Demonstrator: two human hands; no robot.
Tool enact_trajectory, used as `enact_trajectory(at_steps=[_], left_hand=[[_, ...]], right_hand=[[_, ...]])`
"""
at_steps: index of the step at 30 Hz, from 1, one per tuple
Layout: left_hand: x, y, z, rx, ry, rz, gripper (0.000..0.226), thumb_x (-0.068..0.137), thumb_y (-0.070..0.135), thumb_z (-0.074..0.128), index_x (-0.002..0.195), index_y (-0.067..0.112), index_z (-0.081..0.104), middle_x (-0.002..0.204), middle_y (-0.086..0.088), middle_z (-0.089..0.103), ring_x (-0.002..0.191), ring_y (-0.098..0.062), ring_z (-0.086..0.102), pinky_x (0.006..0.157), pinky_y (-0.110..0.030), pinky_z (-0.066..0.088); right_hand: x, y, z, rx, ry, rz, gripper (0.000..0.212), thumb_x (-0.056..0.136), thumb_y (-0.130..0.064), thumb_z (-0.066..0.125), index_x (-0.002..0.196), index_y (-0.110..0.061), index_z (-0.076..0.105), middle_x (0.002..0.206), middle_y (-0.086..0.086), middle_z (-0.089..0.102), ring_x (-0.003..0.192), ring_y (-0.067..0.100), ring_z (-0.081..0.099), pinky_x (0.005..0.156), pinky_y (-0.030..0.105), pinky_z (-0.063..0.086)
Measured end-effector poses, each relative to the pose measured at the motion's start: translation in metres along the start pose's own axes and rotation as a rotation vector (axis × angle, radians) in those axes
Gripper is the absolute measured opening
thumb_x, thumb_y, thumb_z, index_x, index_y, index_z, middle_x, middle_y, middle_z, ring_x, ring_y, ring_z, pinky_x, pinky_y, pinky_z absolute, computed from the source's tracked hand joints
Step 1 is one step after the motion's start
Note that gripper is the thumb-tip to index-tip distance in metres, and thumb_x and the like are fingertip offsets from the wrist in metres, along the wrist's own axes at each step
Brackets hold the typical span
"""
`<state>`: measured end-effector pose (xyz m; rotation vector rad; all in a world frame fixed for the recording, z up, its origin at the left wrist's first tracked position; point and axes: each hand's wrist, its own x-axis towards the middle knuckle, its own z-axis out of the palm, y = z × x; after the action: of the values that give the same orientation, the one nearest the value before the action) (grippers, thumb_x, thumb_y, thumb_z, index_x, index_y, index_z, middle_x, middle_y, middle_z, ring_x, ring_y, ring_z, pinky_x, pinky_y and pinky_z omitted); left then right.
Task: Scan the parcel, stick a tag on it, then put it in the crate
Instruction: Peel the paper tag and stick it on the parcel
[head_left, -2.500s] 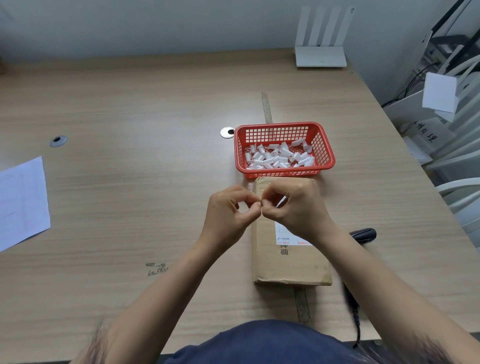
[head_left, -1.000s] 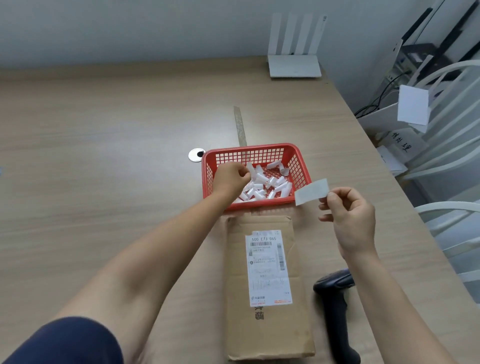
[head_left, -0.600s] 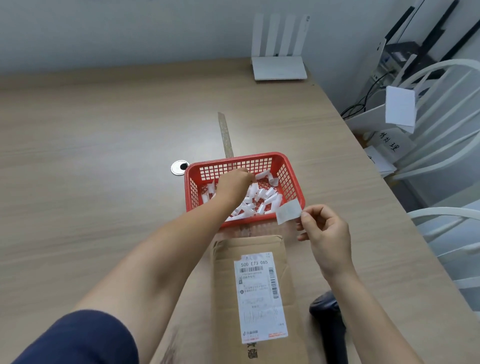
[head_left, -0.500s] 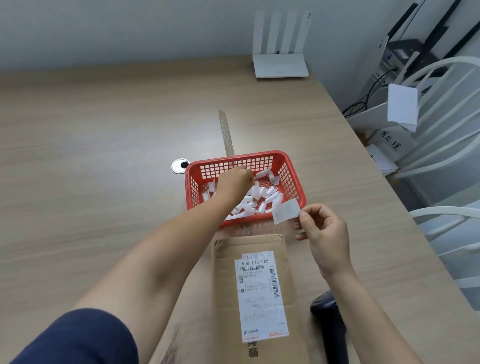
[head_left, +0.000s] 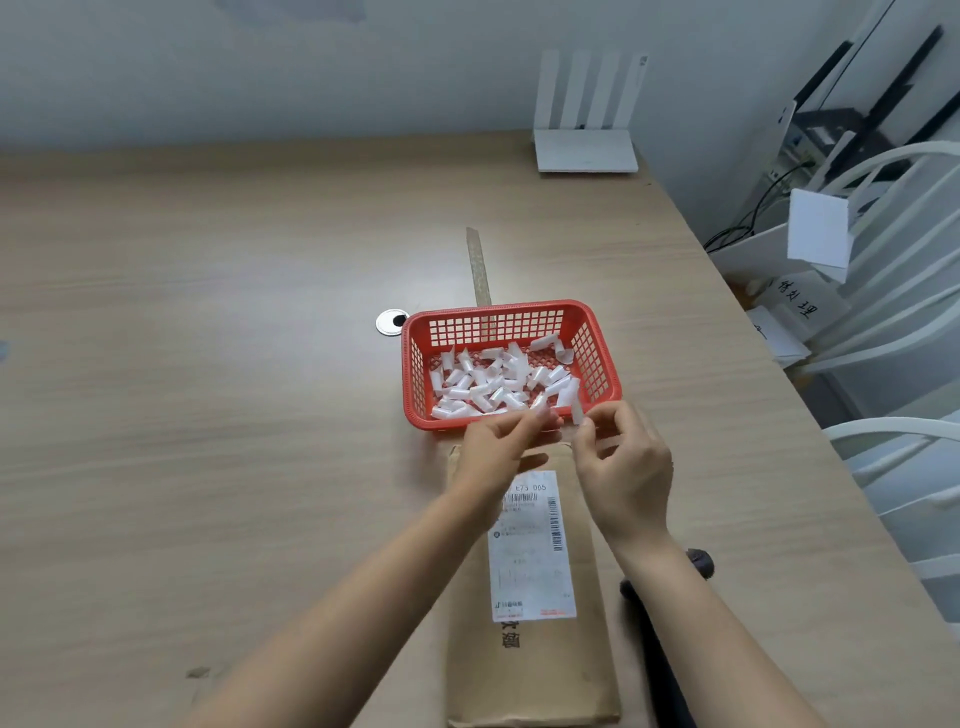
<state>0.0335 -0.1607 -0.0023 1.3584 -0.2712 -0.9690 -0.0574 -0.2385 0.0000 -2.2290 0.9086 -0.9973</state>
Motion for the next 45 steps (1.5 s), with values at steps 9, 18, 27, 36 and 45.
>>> enact_trajectory(at_steps=[9, 18, 27, 36, 45], left_hand=[[-0.037, -0.001, -0.013, -0.155, 0.032, 0.031, 0.008, 0.081, 0.008, 0.063, 0.085, 0.012, 0.069, 0.074, 0.003, 0.074, 0.075, -0.013, 0.069, 0.071, -0.025, 0.057], [-0.046, -0.002, -0.025, -0.139, 0.152, -0.009, 0.007, 0.082, 0.012, 0.064, 0.089, 0.012, 0.065, 0.092, -0.008, 0.069, 0.09, -0.023, 0.065, 0.087, -0.037, 0.052], [-0.033, 0.002, -0.033, -0.065, 0.162, -0.066, 0.006, 0.087, 0.015, 0.058, 0.083, 0.015, 0.063, 0.085, -0.006, 0.067, 0.082, -0.017, 0.064, 0.071, -0.024, 0.053], [-0.013, -0.008, -0.032, 0.166, 0.367, -0.012, 0.007, 0.084, 0.017, 0.062, 0.077, 0.018, 0.065, 0.083, -0.002, 0.07, 0.081, -0.017, 0.067, 0.066, -0.026, 0.054], [0.003, -0.019, -0.031, 0.652, 0.474, 0.165, 0.013, 0.074, 0.027, 0.068, 0.071, 0.015, 0.072, 0.081, -0.003, 0.072, 0.08, -0.018, 0.066, 0.078, -0.04, 0.056]], right_hand=[[-0.03, -0.017, 0.0, -0.172, -0.082, -0.242, 0.018, 0.078, -0.023, 0.046, 0.074, -0.01, 0.058, 0.07, 0.005, 0.064, 0.063, 0.023, 0.059, 0.045, 0.027, 0.043], [-0.041, -0.023, -0.002, 0.061, -0.229, -0.155, 0.016, 0.078, -0.018, 0.053, 0.09, -0.014, 0.063, 0.091, 0.002, 0.066, 0.083, 0.017, 0.061, 0.061, 0.028, 0.056], [-0.008, 0.0, 0.008, 0.542, -0.25, 0.579, 0.017, 0.082, -0.012, 0.064, 0.098, -0.013, 0.059, 0.098, 0.005, 0.063, 0.093, 0.018, 0.059, 0.072, 0.023, 0.048], [-0.007, 0.007, 0.027, 0.481, -0.243, 0.567, 0.01, 0.081, -0.007, 0.062, 0.074, -0.015, 0.059, 0.077, 0.003, 0.062, 0.076, 0.017, 0.057, 0.071, 0.031, 0.05], [-0.007, 0.018, 0.037, 0.32, -0.228, 0.517, 0.009, 0.08, -0.015, 0.065, 0.077, -0.008, 0.06, 0.071, -0.002, 0.059, 0.067, 0.012, 0.054, 0.059, 0.017, 0.043]])
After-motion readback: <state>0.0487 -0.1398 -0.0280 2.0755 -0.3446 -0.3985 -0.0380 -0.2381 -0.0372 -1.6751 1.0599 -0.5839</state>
